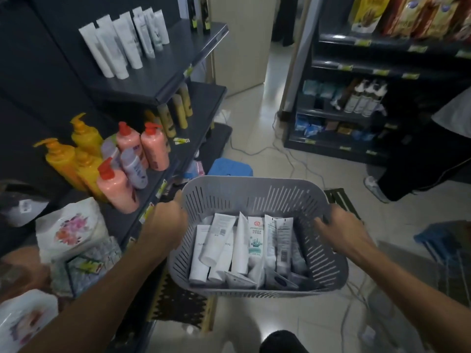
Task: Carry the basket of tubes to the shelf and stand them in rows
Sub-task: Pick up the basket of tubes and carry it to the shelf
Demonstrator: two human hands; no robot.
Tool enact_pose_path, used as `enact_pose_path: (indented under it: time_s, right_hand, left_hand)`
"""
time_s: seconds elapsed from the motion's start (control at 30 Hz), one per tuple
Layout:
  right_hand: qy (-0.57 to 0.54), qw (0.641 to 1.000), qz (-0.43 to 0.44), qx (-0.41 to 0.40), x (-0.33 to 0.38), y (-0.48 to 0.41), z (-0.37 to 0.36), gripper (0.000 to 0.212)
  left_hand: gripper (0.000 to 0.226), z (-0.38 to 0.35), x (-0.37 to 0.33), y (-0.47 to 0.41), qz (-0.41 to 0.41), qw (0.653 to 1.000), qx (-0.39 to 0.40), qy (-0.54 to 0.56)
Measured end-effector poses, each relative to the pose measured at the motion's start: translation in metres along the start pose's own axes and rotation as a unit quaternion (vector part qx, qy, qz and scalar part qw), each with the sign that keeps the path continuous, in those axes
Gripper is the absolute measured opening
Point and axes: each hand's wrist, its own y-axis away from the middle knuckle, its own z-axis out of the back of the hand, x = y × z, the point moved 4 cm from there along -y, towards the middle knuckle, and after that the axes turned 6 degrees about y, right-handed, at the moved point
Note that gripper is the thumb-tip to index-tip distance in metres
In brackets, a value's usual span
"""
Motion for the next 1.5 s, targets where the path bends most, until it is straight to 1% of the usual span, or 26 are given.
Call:
enact_pose_path:
  time_s: [0.07, 0.13, 0.17, 0.27, 0.33, 0.43, 0.53, 0.63, 0.73, 0.8, 0.87, 0.97, 1.0, 1.07, 1.1, 1.2, 1.3, 1.37, 1.43, 1.5]
  right_hand:
    - [-0.003, 1.0, 0.003, 0.019, -0.001, -0.034, 0.002, 0.029]
    - [0.002, 1.0, 0.008, 0.026, -0.002, -0.074, 0.004, 0.031]
    - [0.0, 0.999, 0.01, 0.031, -0.002, -0.095, 0.005, 0.03]
    - [-0.012, 0.998, 0.042, 0.054, 0.0, -0.161, 0.004, 0.026]
    - [-0.023, 0.995, 0.07, 0.066, 0.004, -0.201, 0.002, 0.028]
    - [-0.002, 0.991, 0.106, 0.081, 0.018, -0.264, 0.005, 0.031]
    - [0.013, 0.985, 0.146, 0.09, 0.043, -0.324, 0.011, 0.04]
    - [0.013, 0.976, 0.191, 0.104, 0.075, -0.38, 0.008, 0.043]
    - [0.015, 0.967, 0.221, 0.126, 0.108, -0.435, -0.003, 0.049]
    - [0.01, 0.965, 0.224, 0.137, 0.126, -0.469, -0.015, 0.048]
    - [0.008, 0.958, 0.238, 0.159, 0.145, -0.499, -0.027, 0.051]
    - [0.018, 0.94, 0.276, 0.199, 0.177, -0.544, -0.044, 0.067]
    - [0.03, 0.935, 0.287, 0.208, 0.188, -0.557, -0.051, 0.067]
    - [0.051, 0.928, 0.3, 0.216, 0.212, -0.579, -0.064, 0.058]
    - [0.064, 0.924, 0.303, 0.224, 0.224, -0.59, -0.073, 0.054]
    - [0.094, 0.905, 0.328, 0.253, 0.255, -0.62, -0.103, 0.061]
    - [0.122, 0.879, 0.361, 0.287, 0.278, -0.648, -0.138, 0.061]
    - [0.125, 0.866, 0.377, 0.305, 0.288, -0.664, -0.16, 0.061]
    - [0.13, 0.854, 0.389, 0.322, 0.292, -0.68, -0.184, 0.065]
    - [0.138, 0.844, 0.389, 0.341, 0.293, -0.694, -0.204, 0.073]
  left_hand:
    - [0.032, -0.008, -0.008, -0.026, -0.008, 1.0, 0.013, -0.025]
    - [0.031, -0.017, -0.013, -0.057, 0.015, 0.999, 0.024, 0.015]
    - [0.038, -0.02, -0.016, -0.072, 0.034, 0.998, 0.026, 0.035]
    - [0.06, -0.038, -0.024, -0.113, 0.074, 0.996, 0.028, 0.045]
    - [0.063, -0.05, -0.03, -0.135, 0.101, 0.993, 0.029, 0.056]
    - [0.056, -0.063, -0.039, -0.161, 0.14, 0.988, 0.008, 0.064]
    - [0.036, -0.074, -0.05, -0.182, 0.196, 0.975, -0.005, 0.102]
    - [0.03, -0.089, -0.051, -0.207, 0.262, 0.956, -0.002, 0.131]
    - [0.038, -0.107, -0.046, -0.231, 0.334, 0.93, 0.008, 0.152]
    - [0.042, -0.117, -0.043, -0.249, 0.363, 0.916, 0.01, 0.17]
    - [0.038, -0.129, -0.038, -0.265, 0.389, 0.903, 0.004, 0.185]
    - [0.028, -0.146, -0.03, -0.285, 0.439, 0.878, 0.002, 0.188]
    - [0.022, -0.154, -0.028, -0.29, 0.451, 0.87, -0.004, 0.199]
    - [0.019, -0.164, -0.027, -0.299, 0.471, 0.854, -0.017, 0.22]
    - [0.021, -0.17, -0.026, -0.304, 0.484, 0.845, -0.016, 0.225]
    - [0.028, -0.186, -0.022, -0.318, 0.528, 0.814, -0.029, 0.241]
    - [0.031, -0.202, -0.022, -0.336, 0.583, 0.775, -0.027, 0.243]
    - [0.031, -0.219, -0.015, -0.347, 0.605, 0.758, -0.025, 0.243]
    - [0.033, -0.242, -0.003, -0.357, 0.617, 0.748, -0.012, 0.244]
    - [0.039, -0.266, 0.006, -0.362, 0.618, 0.751, 0.001, 0.23]
